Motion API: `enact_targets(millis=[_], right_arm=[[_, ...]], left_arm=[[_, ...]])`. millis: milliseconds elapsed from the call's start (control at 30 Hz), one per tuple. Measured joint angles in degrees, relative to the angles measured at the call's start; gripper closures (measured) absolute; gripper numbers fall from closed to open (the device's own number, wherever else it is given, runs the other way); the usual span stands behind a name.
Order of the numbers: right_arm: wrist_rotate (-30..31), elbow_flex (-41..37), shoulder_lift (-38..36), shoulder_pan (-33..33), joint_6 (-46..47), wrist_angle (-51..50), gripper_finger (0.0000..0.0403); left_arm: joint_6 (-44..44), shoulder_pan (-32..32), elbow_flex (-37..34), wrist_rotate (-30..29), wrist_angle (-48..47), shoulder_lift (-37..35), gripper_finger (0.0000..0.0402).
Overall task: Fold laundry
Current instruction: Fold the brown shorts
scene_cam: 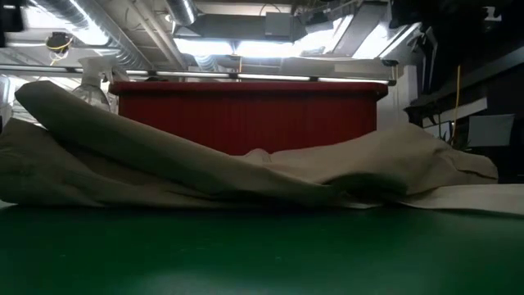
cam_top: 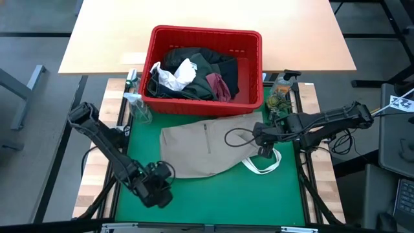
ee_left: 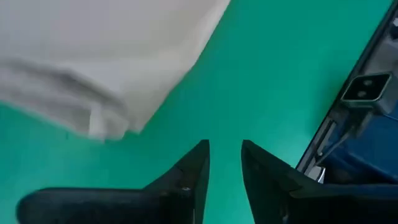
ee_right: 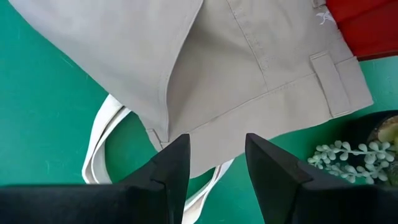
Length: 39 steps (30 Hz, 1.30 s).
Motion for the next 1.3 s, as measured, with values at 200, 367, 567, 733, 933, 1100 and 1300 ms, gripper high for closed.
enact_targets(millis=[200,367,567,733,933,1100,1300], right_arm=[[1.14,0.0,0.02,-0.02,0.0,0.08,0.0247],[1.16,0.0,0.02,-0.04,0.0,0.1,0.0247],[1.16,0.0,0.02,-0.04,0.0,0.65,0.0247],[1.16,0.0,0.02,-0.04,-0.17,1.56,0.0247],[1.16,0.0,0.02,-0.04,-0.2,1.54,0.0247],[1.16,0.0,0.02,-0.06,-0.22,1.56,0.0247],[1.14,0.0,0.02,-0.04,-0.22,1.54,0.0247]], left_arm=[[-7.37,-2.19,0.02,-2.29,-3.34,2.97,0.0303],[-9.18,-1.58,0.02,-2.46,-4.37,7.1,0.0303],[-9.85,0.31,0.02,-2.42,-6.09,9.69,0.0303],[-12.2,1.69,0.02,-1.01,-9.83,9.73,0.0303],[-13.52,2.52,0.02,3.5,-10.38,9.73,0.0303],[-13.21,2.49,0.02,-0.99,-10.63,9.73,0.0303],[-13.19,2.51,0.02,-2.54,-11.94,9.73,0.0303]])
